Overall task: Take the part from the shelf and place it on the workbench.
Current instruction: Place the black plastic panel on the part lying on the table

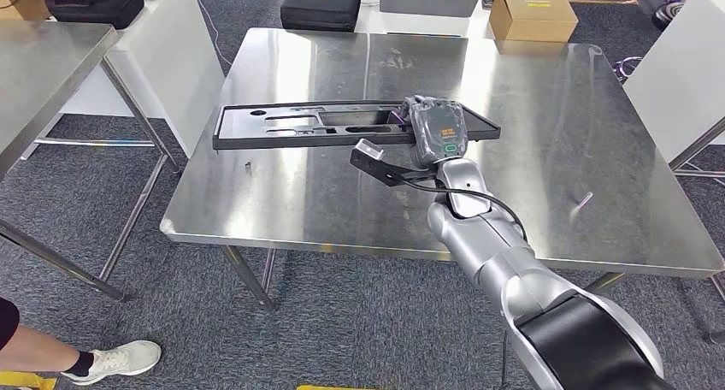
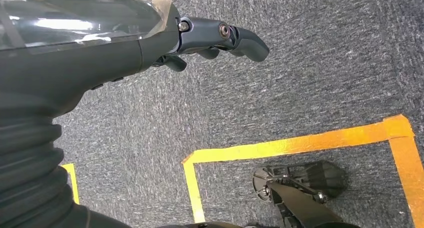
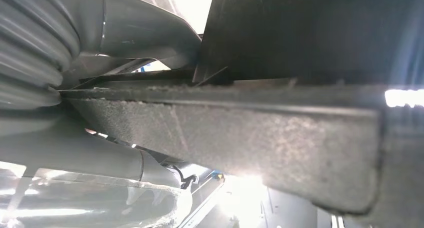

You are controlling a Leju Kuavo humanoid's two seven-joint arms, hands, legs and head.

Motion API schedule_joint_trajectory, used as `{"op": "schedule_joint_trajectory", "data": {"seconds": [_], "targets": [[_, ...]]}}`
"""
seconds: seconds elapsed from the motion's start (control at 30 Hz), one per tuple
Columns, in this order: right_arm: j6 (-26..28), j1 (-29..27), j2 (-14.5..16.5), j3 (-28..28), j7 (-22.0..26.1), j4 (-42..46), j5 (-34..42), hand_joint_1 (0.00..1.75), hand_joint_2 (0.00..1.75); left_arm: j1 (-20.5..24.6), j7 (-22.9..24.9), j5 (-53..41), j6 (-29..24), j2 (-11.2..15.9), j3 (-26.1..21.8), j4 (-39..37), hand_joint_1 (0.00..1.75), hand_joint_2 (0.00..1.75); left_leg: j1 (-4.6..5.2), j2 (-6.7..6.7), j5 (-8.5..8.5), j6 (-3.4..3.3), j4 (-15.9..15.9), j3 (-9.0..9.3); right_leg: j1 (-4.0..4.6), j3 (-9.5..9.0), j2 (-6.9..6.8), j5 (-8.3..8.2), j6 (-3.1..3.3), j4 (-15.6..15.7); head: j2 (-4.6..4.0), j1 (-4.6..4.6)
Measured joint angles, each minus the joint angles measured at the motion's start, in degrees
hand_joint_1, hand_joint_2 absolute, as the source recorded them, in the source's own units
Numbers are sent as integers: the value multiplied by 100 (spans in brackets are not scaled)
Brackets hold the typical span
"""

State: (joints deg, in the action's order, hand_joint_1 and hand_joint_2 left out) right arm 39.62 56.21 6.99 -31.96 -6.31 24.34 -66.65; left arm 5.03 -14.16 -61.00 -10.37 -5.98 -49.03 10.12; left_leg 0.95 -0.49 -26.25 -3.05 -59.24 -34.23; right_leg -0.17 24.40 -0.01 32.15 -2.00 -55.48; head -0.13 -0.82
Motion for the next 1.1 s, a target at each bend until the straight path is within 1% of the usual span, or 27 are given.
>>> {"op": "schedule_joint_trajectory", "data": {"seconds": [0.1, 0.17, 0.23, 0.27, 0.3, 0.33, 0.37, 0.43, 0.47, 0.5, 0.53, 0.57, 0.6, 0.63, 0.67, 0.7, 0.73, 0.8, 0.83, 0.87, 0.9, 0.93, 0.97, 1.0, 1.03, 1.07, 1.1], "targets": [[-1, 0, 21, 42, 3, 2, -21, 175, 175, 5, 0, 7, -14, 1, 0, 0, 0, 175, 13, -1, -6, -8, -2, -3, -16, 14, 0, 1, -2, 4, 0, 0], [0, 0, 37, 60, 9, 3, -32, 175, 175, 7, 0, 19, -17, 1, 0, 0, 0, 175, 29, -1, -17, -25, -3, -5, -32, 33, 1, 3, -5, 12, 0, 1], [0, 2, 63, 67, 14, 9, -46, 175, 175, 8, 0, 30, -17, 1, 0, 0, 0, 175, 36, 1, -30, -50, 11, -4, -39, 38, 1, 9, -31, 33, 0, 1], [0, 3, 77, 68, 15, 21, -55, 175, 175, 8, 0, 31, -20, -2, 0, 0, 0, 175, 17, 2, -28, -65, 41, 16, -39, 35, 1, 21, -51, 30, 0, 2], [1, 8, 90, 72, 15, 33, -65, 175, 175, 9, -2, 33, -25, -5, 0, 1, 0, 175, -8, 5, -26, -84, 81, 42, -35, 76, 1, 54, -65, -53, 0, -3], [4, 15, 98, 75, 15, 45, -77, 175, 175, 12, -6, 35, -30, -9, 0, 1, 0, 175, -35, 9, -21, -102, 121, 70, -28, 189, 2, 121, -65, -256, 0, -10], [10, 19, 102, 79, 16, 51, -87, 175, 175, 16, -12, 37, -36, -15, 0, 2, 0, 175, -56, 13, -22, -119, 150, 95, -29, 389, 2, 217, -53, -591, 0, -17], [19, 2, 104, 84, 17, 51, -108, 175, 175, 21, -20, 39, -42, -22, 0, 2, 0, 175, -64, 8, -50, -131, 163, 120, -37, 975, 3, 402, -37, -1450, 0, -26], [20, -22, 103, 87, 20, 51, -118, 175, 175, 18, -22, 39, -44, -26, 0, 2, 0, 175, -69, -2, -74, -126, 162, 144, -48, 1230, 2, 409, -57, -1748, 0, -26], [20, -49, 100, 91, 23, 51, -128, 175, 175, 13, -22, 39, -46, -27, 0, 2, 0, 175, -78, -18, -107, -109, 161, 184, -60, 1395, 2, 307, -103, -1835, 0, -27], [20, -70, 98, 95, 28, 51, -137, 175, 175, 8, -22, 39, -48, -28, 0, 2, 0, 175, -92, -34, -147, -87, 160, 238, -69, 1447, 1, 101, -167, -1683, 0, -27], [20, -83, 95, 99, 33, 51, -143, 175, 175, 4, -22, 39, -49, -30, 0, 2, 0, 175, -106, -47, -194, -57, 159, 304, -79, 1403, -1, -190, -238, -1326, 0, -28], [20, -94, 90, 104, 36, 49, -146, 175, 175, 1, -22, 39, -50, -30, 0, 2, 0, 175, -111, -55, -248, -20, 157, 349, -88, 1315, -12, -481, -292, -908, 0, -35], [24, -100, 90, 106, 39, 46, -147, 175, 175, 2, -22, 39, -50, -31, 0, 1, 0, 175, -106, -62, -298, 17, 151, 388, -88, 1218, -16, -687, -298, -558, 0, -36], [29, -108, 93, 109, 43, 44, -147, 175, 175, 4, -22, 39, -50, -32, 0, 1, 0, 175, -100, -65, -338, 52, 152, 411, -80, 1154, -19, -798, -269, -336, 0, -36], [35, -116, 94, 112, 45, 42, -147, 175, 175, 4, -22, 39, -50, -32, 0, 1, 0, 175, -95, -67, -367, 85, 160, 421, -63, 1126, -20, -810, -207, -259, 0, -33], [42, -115, 101, 114, 47, 42, -147, 175, 175, 6, -22, 39, -50, -33, 0, 2, 0, 175, -98, -67, -389, 114, 175, 448, -46, 1112, -10, -779, -141, -250, 0, -27], [49, -103, 110, 117, 48, 52, -147, 175, 175, 10, -22, 39, -51, -30, 0, 8, 0, 175, -119, -44, -454, 183, 148, 452, -76, 1055, 5, -720, -37, -234, 0, -16], [51, -92, 117, 118, 48, 57, -148, 175, 175, 16, -23, 39, -51, -29, 0, 10, 0, 175, -127, -25, -515, 218, 6, 392, -100, 1003, 11, -686, 15, -221, 0, 0], [53, -85, 127, 118, 48, 62, -149, 175, 175, 23, -24, 39, -52, -28, 1, 13, 0, 175, -137, -6, -601, 253, -261, 249, -122, 939, 14, -646, 70, -211, 0, 17], [53, -82, 133, 119, 49, 62, -148, 175, 175, 26, -24, 39, -52, -31, 1, 13, 0, 175, -146, 12, -689, 281, -642, 23, -119, 880, 15, -599, 116, -209, 0, 33], [53, -85, 139, 119, 49, 62, -148, 175, 175, 28, -24, 41, -54, -33, 1, 13, 0, 175, -156, 20, -765, 303, -1040, -259, -118, 823, 15, -549, 146, -208, 0, 44], [53, -94, 143, 119, 50, 62, -148, 175, 175, 25, -23, 43, -55, -34, 2, 12, 0, 175, -163, 24, -771, 317, -1352, -533, -115, 761, 19, -494, 159, -209, 0, 44], [53, -104, 144, 119, 50, 62, -148, 175, 175, 19, -22, 44, -56, -34, 2, 11, 0, 175, -167, 27, -673, 321, -1492, -738, -113, 691, 25, -433, 158, -209, 0, 46], [53, -114, 146, 119, 50, 62, -148, 175, 175, 15, -22, 45, -56, -33, 1, 11, 0, 175, -168, 30, -460, 315, -1414, -834, -115, 609, 33, -369, 150, -208, 0, 48], [53, -120, 149, 119, 50, 62, -148, 175, 175, 11, -22, 45, -56, -30, 1, 11, 0, 175, -168, 33, -142, 301, -1133, -827, -119, 515, 40, -298, 136, -207, 0, 49], [53, -124, 155, 119, 50, 62, -148, 175, 175, 9, -22, 45, -56, -25, 1, 11, 0, 175, -166, 34, 152, 280, -791, -754, -121, 426, 45, -223, 115, -199, 0, 48]]}}
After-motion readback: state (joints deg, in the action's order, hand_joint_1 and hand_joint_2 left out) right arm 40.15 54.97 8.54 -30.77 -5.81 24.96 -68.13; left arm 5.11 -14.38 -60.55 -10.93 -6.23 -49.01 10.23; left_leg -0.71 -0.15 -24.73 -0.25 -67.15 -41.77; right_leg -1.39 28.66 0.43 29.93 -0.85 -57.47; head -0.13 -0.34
